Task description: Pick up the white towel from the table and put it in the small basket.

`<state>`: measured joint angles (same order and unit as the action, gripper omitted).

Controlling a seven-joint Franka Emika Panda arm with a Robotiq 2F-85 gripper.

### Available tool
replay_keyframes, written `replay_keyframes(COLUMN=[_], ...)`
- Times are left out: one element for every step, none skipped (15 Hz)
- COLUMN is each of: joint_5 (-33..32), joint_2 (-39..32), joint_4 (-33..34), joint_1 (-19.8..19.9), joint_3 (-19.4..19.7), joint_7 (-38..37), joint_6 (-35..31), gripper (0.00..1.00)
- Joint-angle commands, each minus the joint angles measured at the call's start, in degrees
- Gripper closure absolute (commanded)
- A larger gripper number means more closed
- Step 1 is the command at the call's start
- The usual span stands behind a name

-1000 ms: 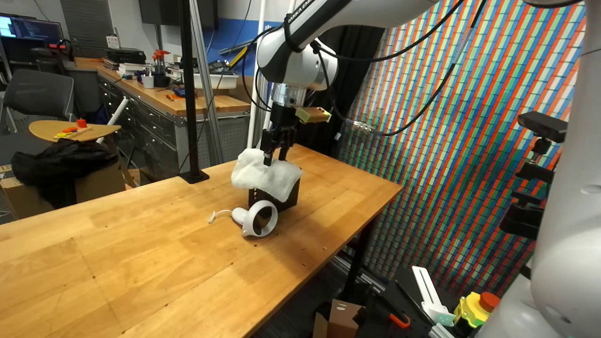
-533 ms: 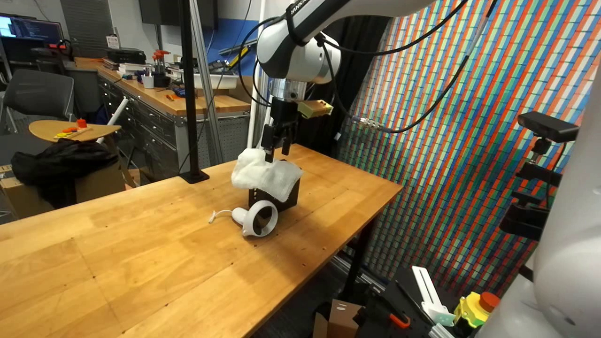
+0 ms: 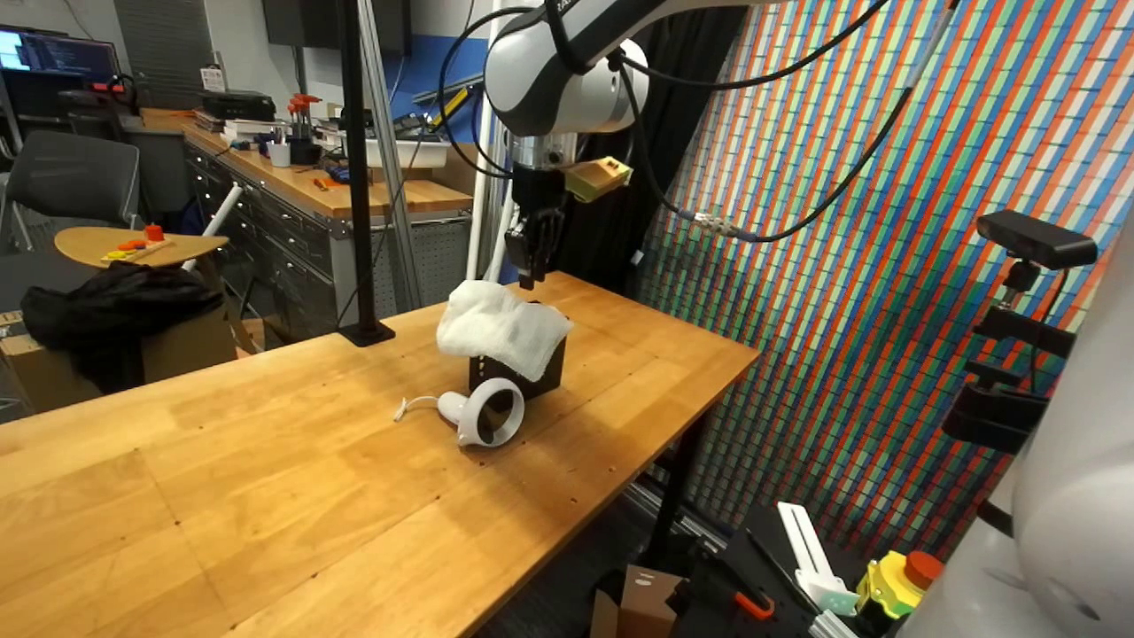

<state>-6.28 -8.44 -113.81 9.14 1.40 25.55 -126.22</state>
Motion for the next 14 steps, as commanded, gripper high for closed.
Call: replay_keyframes(joint_5=[-2.6,-2.8,-2.5,-2.3,-1.9,-1.6,-1.2,-0.9,-0.7,-0.4,0.2,0.6,0.8,1.1], joint_2=[1.6,1.6,1.2,1.1,0.6,0.4,-0.1,-0.4,-0.9,-1.3,-1.6,-2.0,-2.6,-2.9], joint_4=[0.4,0.5,0.7,0.7,0.8,0.9,1.1,1.3,1.6,1.7,1.9,2.0,2.3,2.5], joint_1=[-1.8,-1.9,-2.0,-2.1,-2.2,-2.2,-2.1,-2.1,-2.1,-2.2,-2.2,-2.3,-2.4,-2.4], joint_3=[0.9,0.9,0.8,0.8,0.8,0.8,0.8,0.7,0.7,0.6,0.4,0.3,0.2,0.2], joint_7=[-2.2,-2.4,-2.6,-2.7,-2.9,-2.9,-3.0,-2.9,-3.0,-3.2,-3.1,-3.2,-3.3,-3.3], joint_6=[0.5,0.4,0.3,0.2,0.1,0.0,-0.1,-0.2,-0.1,0.1,0.0,0.1,0.2,0.3], gripper=[0.96,0.99,1.0,1.0,1.0,1.0,1.0,1.0,1.0,1.0,1.0,1.0,1.0,1.0])
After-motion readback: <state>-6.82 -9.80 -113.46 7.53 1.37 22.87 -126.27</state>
